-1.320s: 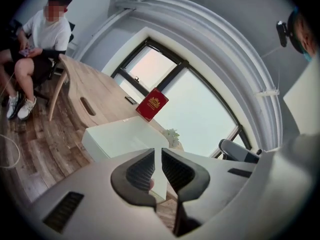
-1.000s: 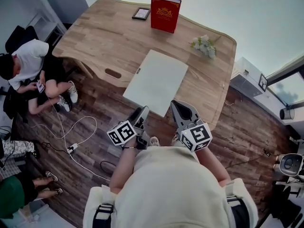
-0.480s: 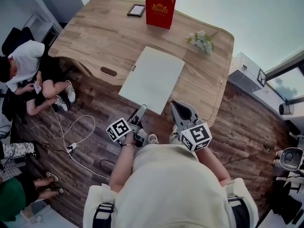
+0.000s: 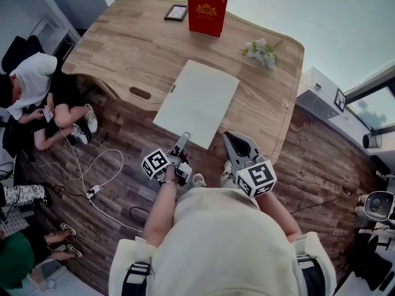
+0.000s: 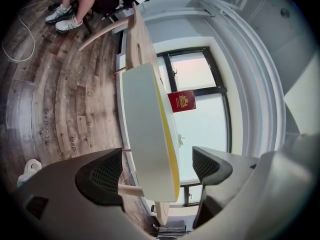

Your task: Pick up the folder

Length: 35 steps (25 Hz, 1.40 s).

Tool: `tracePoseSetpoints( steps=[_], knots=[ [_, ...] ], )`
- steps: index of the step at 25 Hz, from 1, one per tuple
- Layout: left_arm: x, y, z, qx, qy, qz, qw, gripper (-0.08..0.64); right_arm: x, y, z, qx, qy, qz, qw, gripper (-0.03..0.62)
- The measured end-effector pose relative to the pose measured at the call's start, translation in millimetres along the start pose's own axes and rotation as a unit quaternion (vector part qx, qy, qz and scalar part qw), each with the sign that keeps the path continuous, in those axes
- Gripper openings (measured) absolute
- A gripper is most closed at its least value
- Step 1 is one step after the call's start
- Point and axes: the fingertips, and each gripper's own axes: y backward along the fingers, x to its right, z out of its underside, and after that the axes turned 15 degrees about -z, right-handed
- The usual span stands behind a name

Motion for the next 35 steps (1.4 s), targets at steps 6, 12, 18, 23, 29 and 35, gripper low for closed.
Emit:
tracePoseSetpoints(
  steps=[6,12,18,23,29,35],
  knots=[
    [2,-12,-5,0.006,0.037,0.03,0.9988,0.414,6,7,1,-0.006,0.0,0.008,1.0,0.018],
    [4,-30,-10,0.006,0.067,0.044,0.9967,0.414,11,13,3,-0.012,0.002,0.014,1.0,0.018],
    [9,-47,-14,0.007,0.083,0.049,0.9953,0.414,19,19,3,-0.017,0.002,0.024,1.0,0.018],
    [12,-58,-18,0.006,0.088,0.049,0.9949,0.414,27,24,7,-0.02,-0.001,0.034,0.999,0.018],
    [10,-68,-20,0.008,0.092,0.044,0.9947,0.414,30,26,8,-0.024,-0.004,0.039,0.999,0.018],
    [5,-70,-20,0.003,0.095,0.039,0.9947,0.414,34,26,9,-0.024,-0.005,0.043,0.999,0.018]
  ],
)
